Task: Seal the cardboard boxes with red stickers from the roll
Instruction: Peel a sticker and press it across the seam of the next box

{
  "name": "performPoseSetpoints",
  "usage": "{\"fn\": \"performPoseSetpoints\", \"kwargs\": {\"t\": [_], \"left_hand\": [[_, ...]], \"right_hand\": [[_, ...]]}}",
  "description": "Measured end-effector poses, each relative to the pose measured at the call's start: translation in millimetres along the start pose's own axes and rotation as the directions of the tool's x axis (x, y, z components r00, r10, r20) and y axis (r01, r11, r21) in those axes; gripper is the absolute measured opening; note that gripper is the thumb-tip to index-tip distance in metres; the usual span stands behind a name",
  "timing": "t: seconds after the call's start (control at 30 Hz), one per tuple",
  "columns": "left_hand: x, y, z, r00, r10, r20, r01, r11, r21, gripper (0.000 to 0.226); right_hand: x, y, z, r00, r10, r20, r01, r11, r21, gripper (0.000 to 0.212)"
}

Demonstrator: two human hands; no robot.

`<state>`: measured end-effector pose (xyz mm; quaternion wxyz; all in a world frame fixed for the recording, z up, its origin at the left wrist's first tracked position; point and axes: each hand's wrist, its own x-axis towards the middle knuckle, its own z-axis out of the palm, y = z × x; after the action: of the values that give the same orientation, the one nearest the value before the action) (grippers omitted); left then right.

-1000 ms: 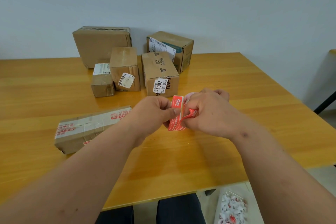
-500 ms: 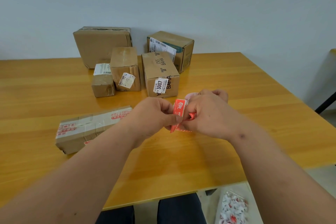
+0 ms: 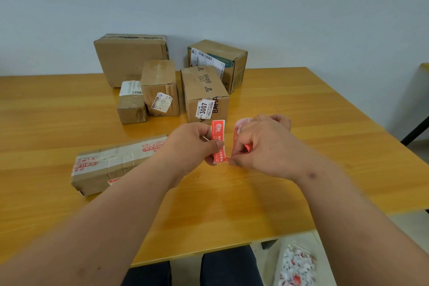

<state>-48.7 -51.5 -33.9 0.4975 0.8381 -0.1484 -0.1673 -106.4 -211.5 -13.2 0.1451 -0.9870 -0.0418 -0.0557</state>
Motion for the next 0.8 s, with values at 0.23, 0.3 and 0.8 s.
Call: {"fn": "performPoseSetpoints", "kwargs": {"t": [0.23, 0.3, 0.8], "left_hand": [[1.9, -1.6, -3.1, 0.995, -0.018, -0.101, 0.011, 0.997, -0.075, 0.007], [1.7, -0.8, -4.9, 0.992, -0.038, -0.123, 0.026, 0.994, -0.102, 0.006], [-26.2, 8.7, -25.0, 1.0, 0.011, 0.011, -0.008, 0.969, -0.248, 0.011]], "right_hand": [[-1.9, -0.2, -2.2, 1.0, 0.001, -0.009, -0.001, 0.999, 0.032, 0.021], [-3.6, -0.5, -4.8, 1.0, 0.001, 0.012, -0.001, 1.0, 0.026, 0.022], [4.2, -36.3, 1.2, 0.938, 0.204, -0.279, -0.074, 0.907, 0.415, 0.004]]}}
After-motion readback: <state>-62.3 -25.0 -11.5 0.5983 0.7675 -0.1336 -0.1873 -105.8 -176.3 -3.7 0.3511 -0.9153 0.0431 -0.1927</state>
